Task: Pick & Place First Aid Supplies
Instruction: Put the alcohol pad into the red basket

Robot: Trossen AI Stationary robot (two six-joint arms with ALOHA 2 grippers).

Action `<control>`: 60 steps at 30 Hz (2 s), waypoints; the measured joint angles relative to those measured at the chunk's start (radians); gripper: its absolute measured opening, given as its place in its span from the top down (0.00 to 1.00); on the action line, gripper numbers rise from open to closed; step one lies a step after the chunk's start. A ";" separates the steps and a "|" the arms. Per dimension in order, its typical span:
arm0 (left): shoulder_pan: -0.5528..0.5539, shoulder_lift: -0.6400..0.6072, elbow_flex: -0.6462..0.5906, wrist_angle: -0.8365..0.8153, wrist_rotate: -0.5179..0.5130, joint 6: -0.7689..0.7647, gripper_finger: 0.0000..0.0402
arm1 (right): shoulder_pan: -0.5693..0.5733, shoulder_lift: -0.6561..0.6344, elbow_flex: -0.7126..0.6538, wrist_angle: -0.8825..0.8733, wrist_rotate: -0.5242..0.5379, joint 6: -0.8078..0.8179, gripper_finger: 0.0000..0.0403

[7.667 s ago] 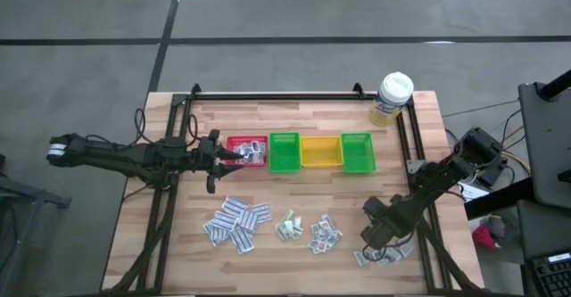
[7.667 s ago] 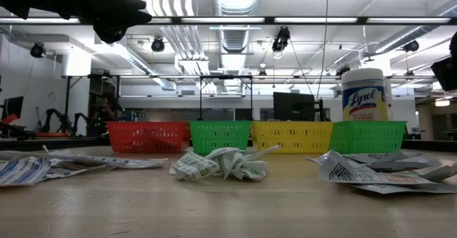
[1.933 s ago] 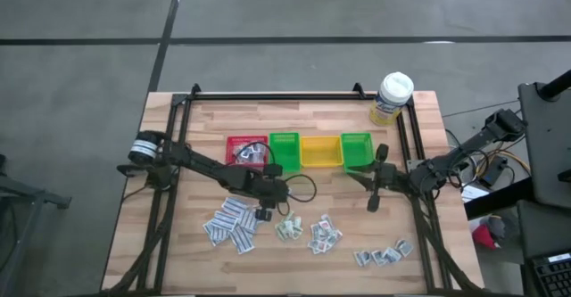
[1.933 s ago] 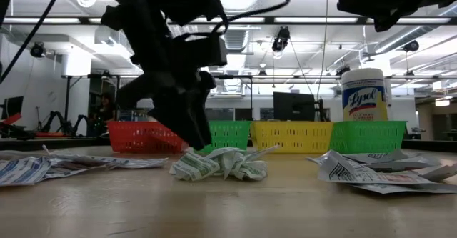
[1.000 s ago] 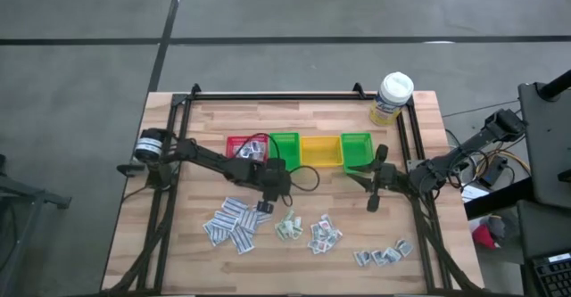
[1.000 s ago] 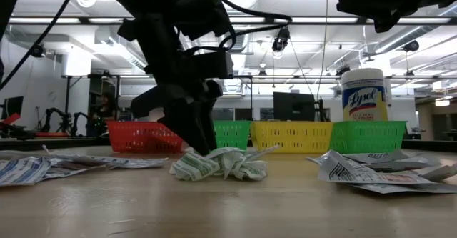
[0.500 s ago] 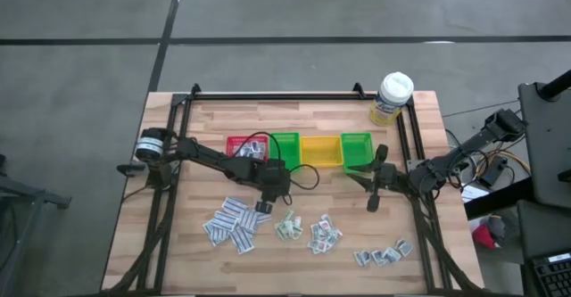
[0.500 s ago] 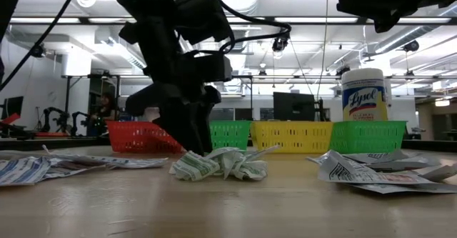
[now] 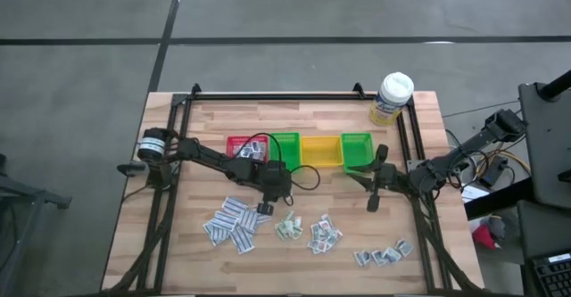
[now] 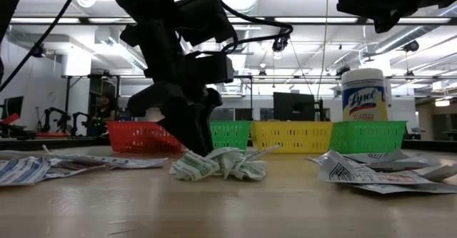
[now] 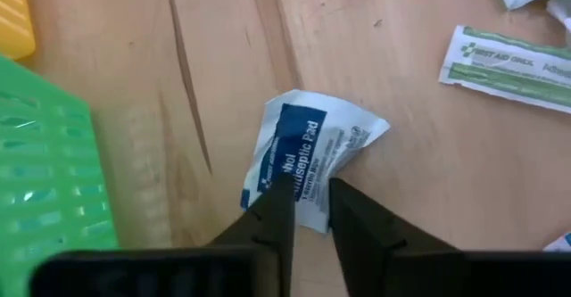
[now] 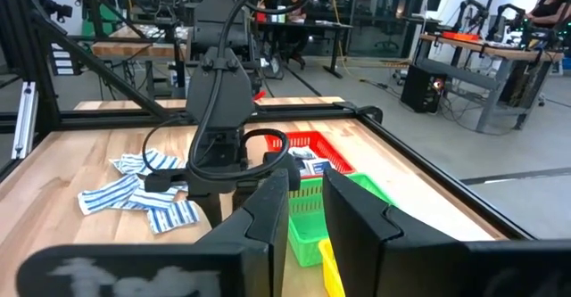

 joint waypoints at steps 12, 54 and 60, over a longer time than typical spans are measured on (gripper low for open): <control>-0.004 -0.018 0.016 -0.009 -0.007 -0.007 0.99 | 0.001 0.000 -0.001 0.000 0.000 0.000 0.80; 0.192 -0.389 -0.082 -0.433 -0.470 -0.401 1.00 | 0.001 0.000 -0.002 -0.024 0.002 0.042 0.81; 0.225 -0.390 -0.171 -0.334 -0.388 -0.395 1.00 | 0.001 0.000 -0.002 -0.024 0.002 0.042 0.79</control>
